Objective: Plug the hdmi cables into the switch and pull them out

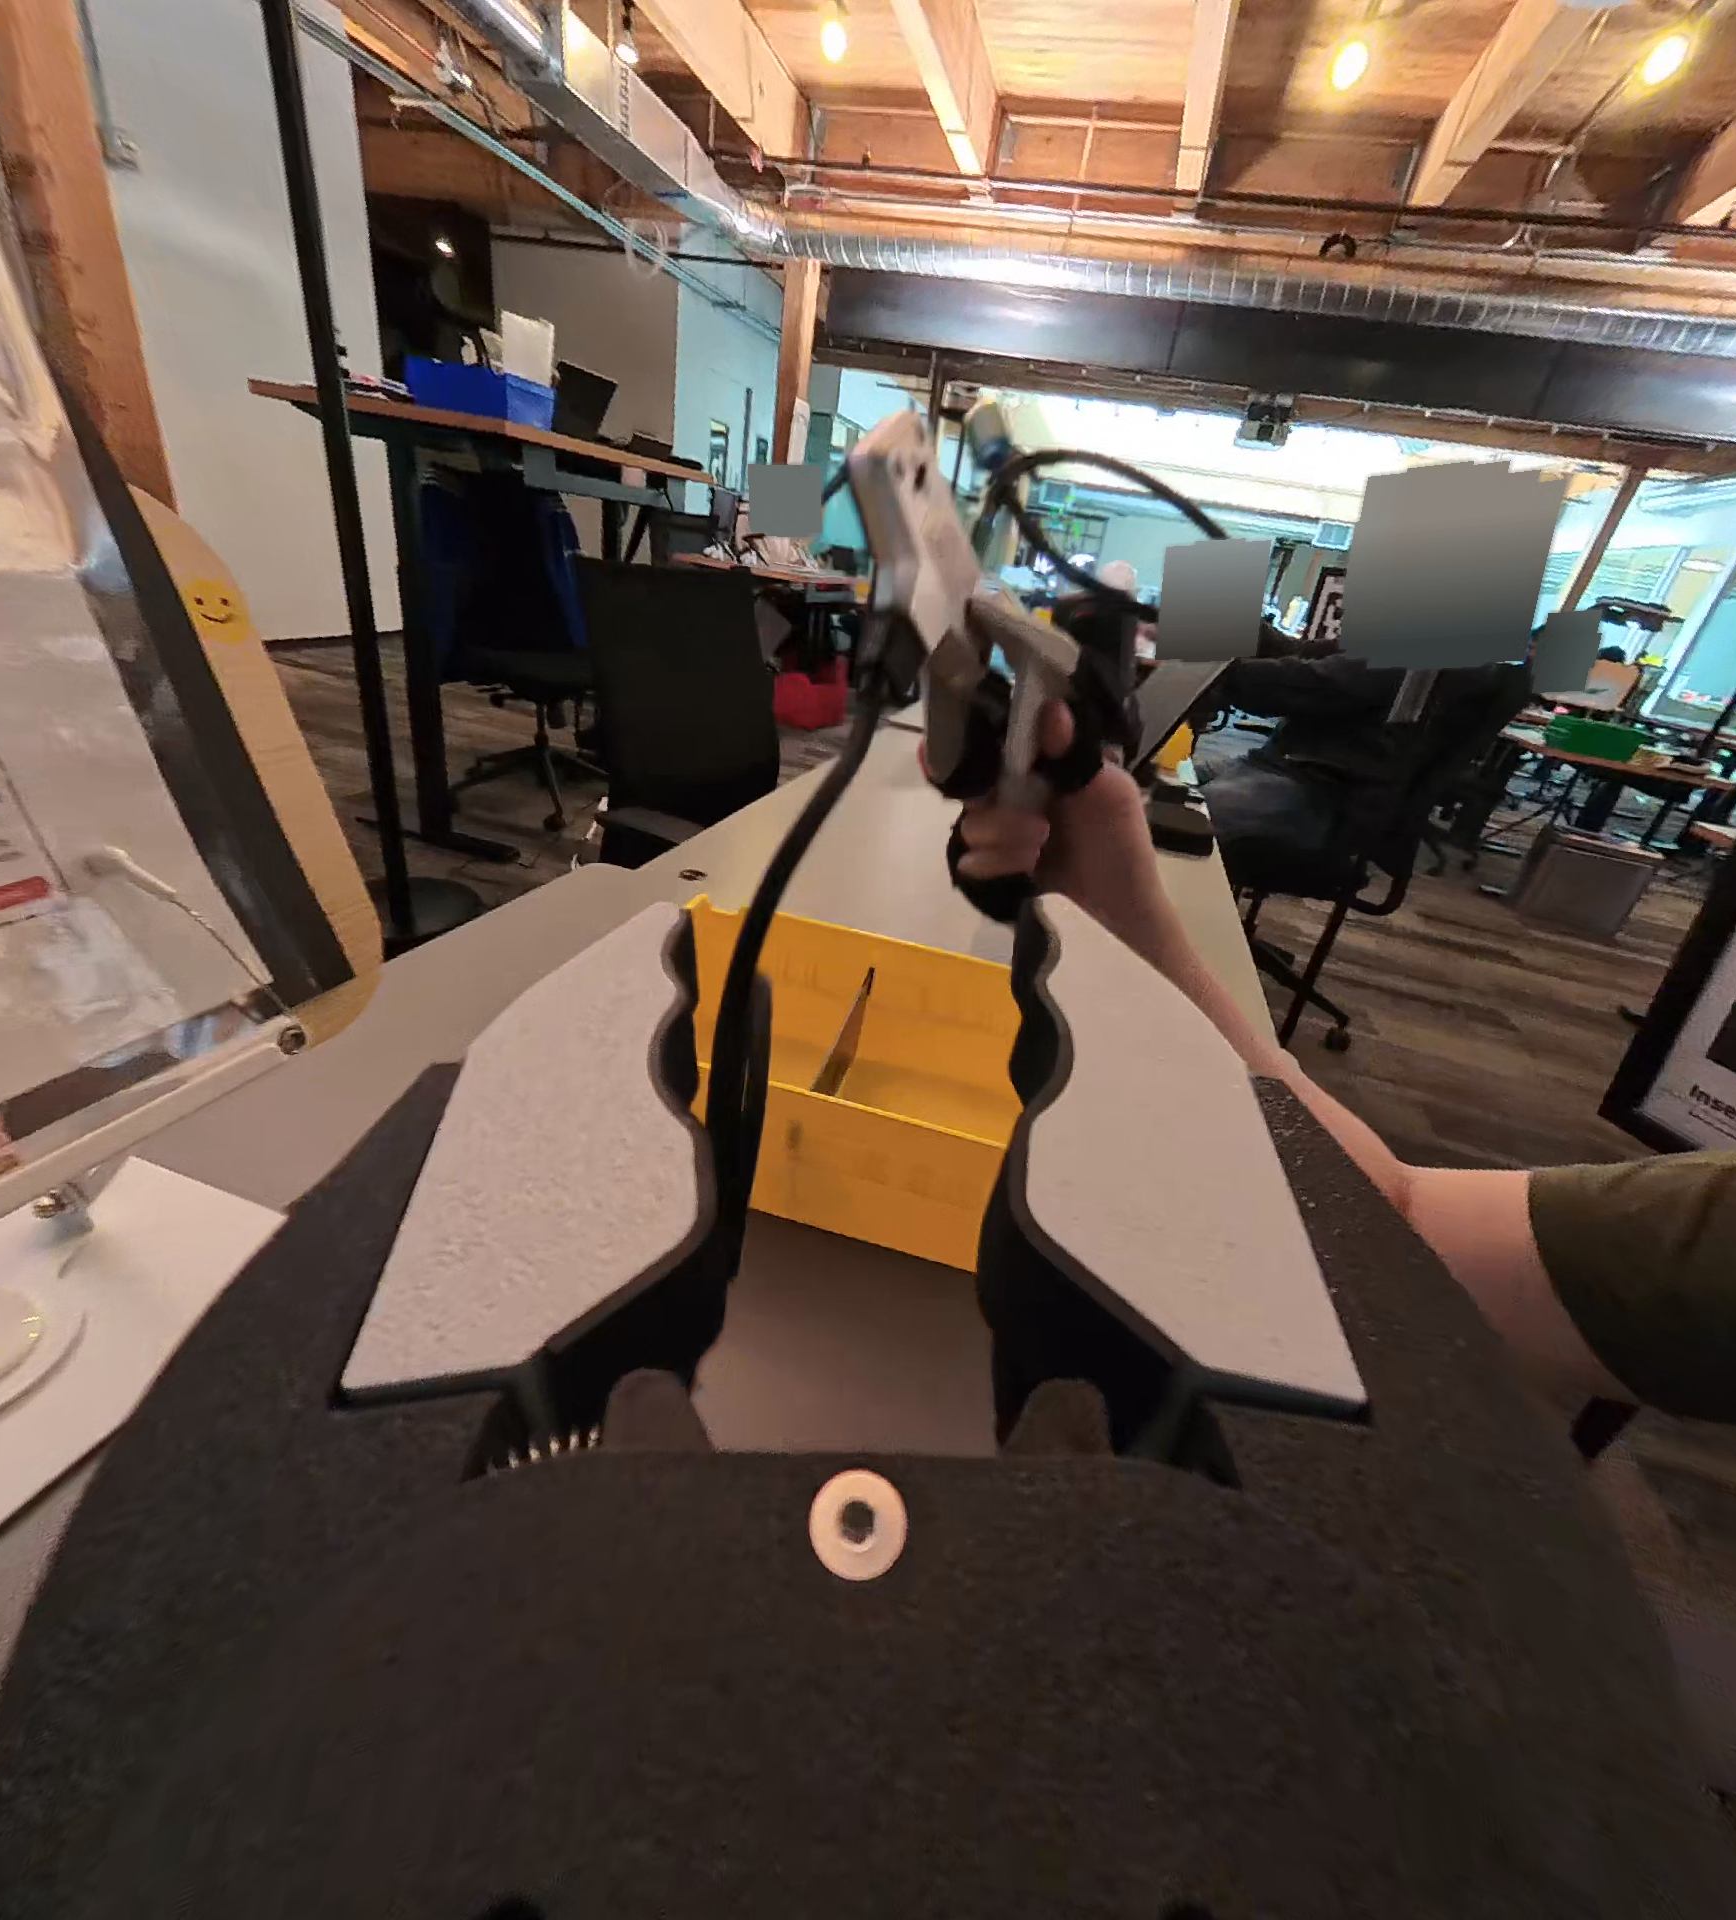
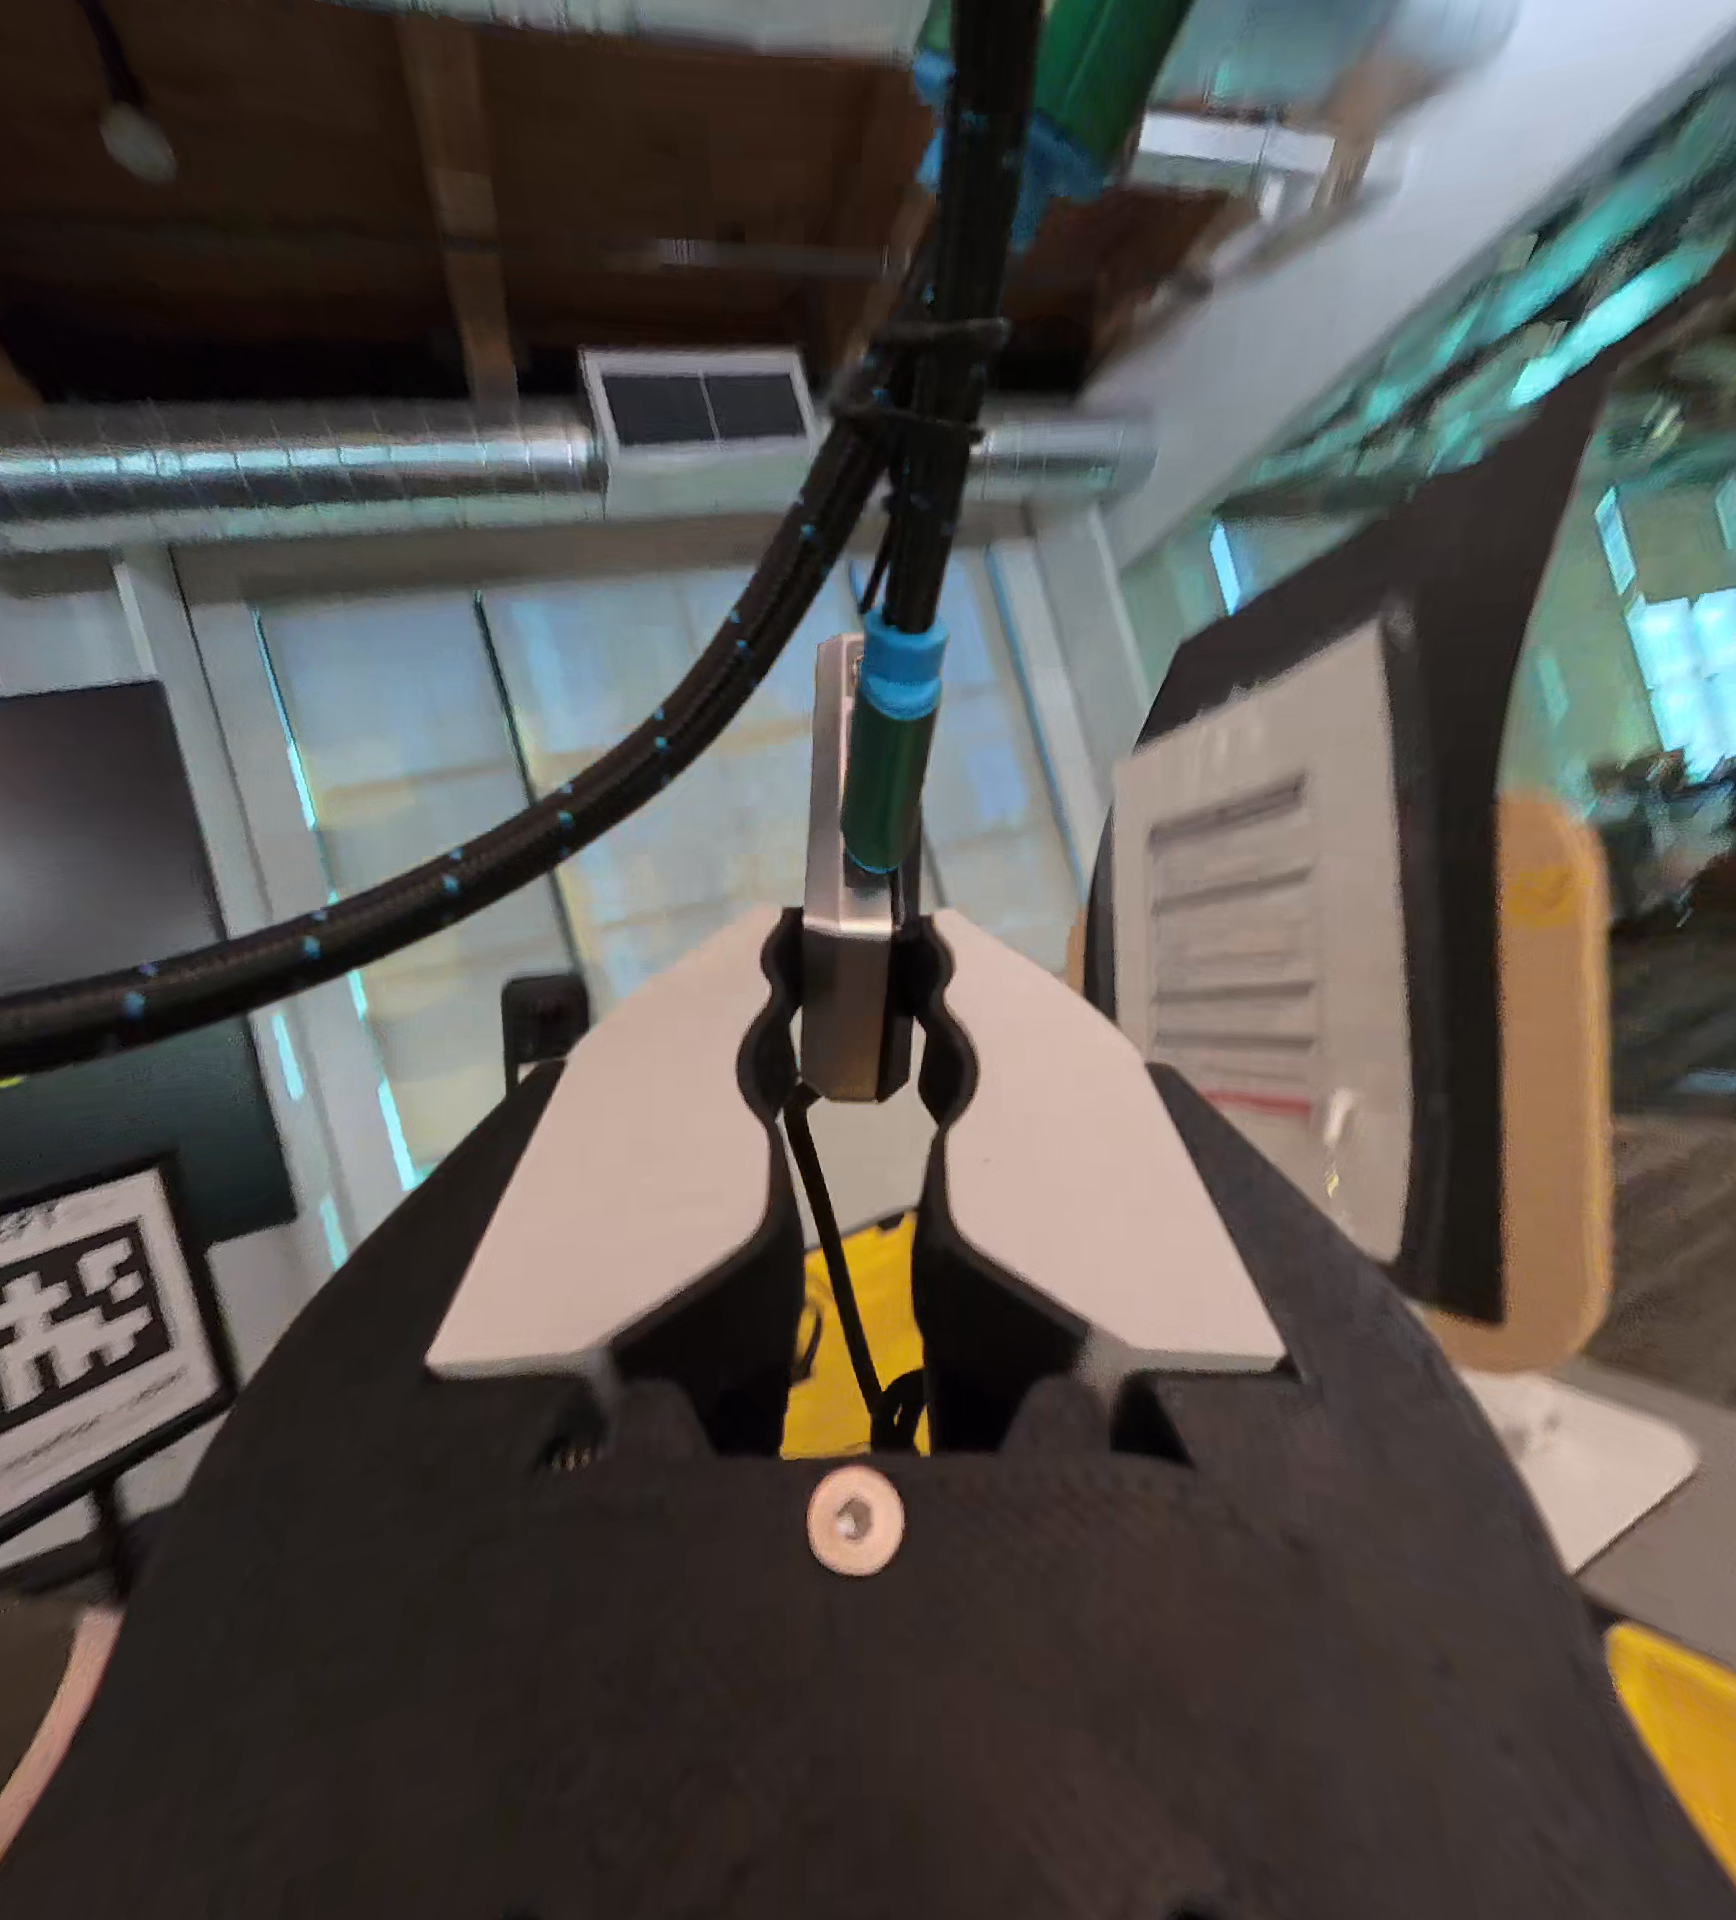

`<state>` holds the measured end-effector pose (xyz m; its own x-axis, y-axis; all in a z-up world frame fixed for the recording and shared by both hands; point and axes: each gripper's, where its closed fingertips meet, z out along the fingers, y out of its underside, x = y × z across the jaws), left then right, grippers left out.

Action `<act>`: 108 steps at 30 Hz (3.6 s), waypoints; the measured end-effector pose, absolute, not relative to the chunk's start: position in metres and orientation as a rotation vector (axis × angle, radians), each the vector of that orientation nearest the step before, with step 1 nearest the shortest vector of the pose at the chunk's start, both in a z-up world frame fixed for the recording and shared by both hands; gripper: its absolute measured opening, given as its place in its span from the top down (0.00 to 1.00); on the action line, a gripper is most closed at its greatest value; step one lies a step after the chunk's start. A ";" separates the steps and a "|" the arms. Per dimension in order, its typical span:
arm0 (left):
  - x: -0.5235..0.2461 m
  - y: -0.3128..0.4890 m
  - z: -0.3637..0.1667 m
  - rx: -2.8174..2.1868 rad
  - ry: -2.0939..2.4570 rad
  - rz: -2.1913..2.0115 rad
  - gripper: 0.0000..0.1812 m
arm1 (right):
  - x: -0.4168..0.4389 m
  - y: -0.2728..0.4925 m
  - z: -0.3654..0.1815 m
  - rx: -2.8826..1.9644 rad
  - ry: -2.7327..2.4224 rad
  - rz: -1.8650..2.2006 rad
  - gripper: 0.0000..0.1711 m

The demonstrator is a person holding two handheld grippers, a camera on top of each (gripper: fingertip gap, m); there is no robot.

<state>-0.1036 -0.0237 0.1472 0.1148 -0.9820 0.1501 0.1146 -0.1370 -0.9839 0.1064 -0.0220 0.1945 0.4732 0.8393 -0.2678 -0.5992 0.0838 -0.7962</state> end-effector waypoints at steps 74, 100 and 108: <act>-0.054 -0.050 0.099 -1.415 1.241 -1.272 0.71 | 0.208 -0.060 -0.059 -2.513 0.050 1.398 0.84; -0.071 -0.048 0.114 -1.372 1.207 -1.311 0.70 | 0.220 -0.191 -0.072 -2.693 0.205 1.597 1.00; -0.081 -0.046 0.123 -1.343 1.168 -1.320 0.70 | 0.288 -0.171 -0.014 -2.442 0.211 0.880 0.99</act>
<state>-0.0806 -0.0458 0.1231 -0.0134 -0.9875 0.1570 -0.0356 -0.1564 -0.9870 0.2881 -0.1706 -0.0137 0.7756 0.0320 -0.6304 -0.3139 -0.8469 -0.4292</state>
